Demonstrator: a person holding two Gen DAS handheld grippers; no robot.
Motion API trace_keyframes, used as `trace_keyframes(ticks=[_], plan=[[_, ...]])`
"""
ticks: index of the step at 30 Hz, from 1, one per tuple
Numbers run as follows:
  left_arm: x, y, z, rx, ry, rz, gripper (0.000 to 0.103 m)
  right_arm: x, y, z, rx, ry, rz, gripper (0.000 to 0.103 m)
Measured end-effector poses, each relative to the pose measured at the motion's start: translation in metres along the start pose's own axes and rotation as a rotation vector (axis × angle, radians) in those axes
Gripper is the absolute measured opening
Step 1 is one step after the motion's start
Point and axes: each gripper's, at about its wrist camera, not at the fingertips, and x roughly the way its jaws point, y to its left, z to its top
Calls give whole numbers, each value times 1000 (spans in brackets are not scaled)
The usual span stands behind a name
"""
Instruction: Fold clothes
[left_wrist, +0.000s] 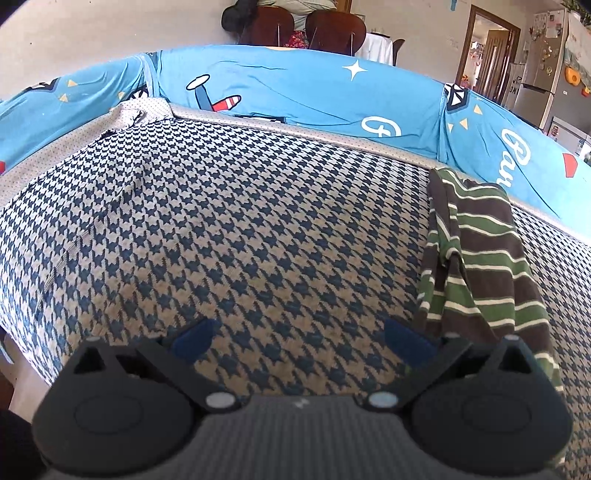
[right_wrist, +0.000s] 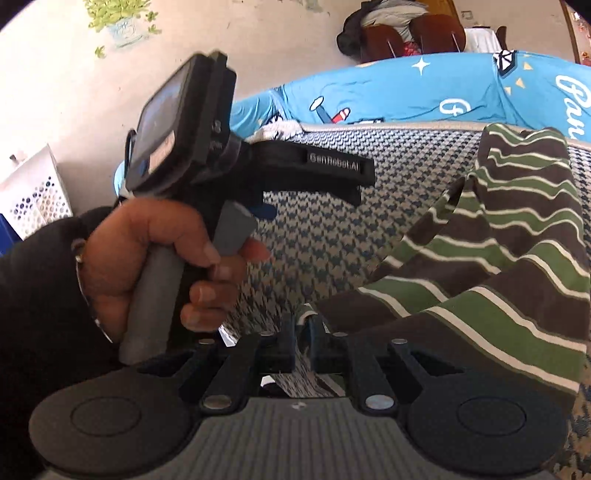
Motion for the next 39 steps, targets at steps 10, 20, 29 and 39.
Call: trace_keyframes(ticks=[10, 20, 29, 39], plan=[[0, -8, 0, -3, -7, -27, 103, 9, -14, -18, 34, 128, 2, 12], [2, -5, 3, -22, -4, -25, 103, -6, -9, -11, 27, 73, 6, 13], [4, -10, 2, -17, 6, -41, 103, -24, -26, -15, 78, 40, -157, 14], [7, -23, 0, 9, 9, -49, 103, -80, -62, -28, 242, -35, -441, 30]])
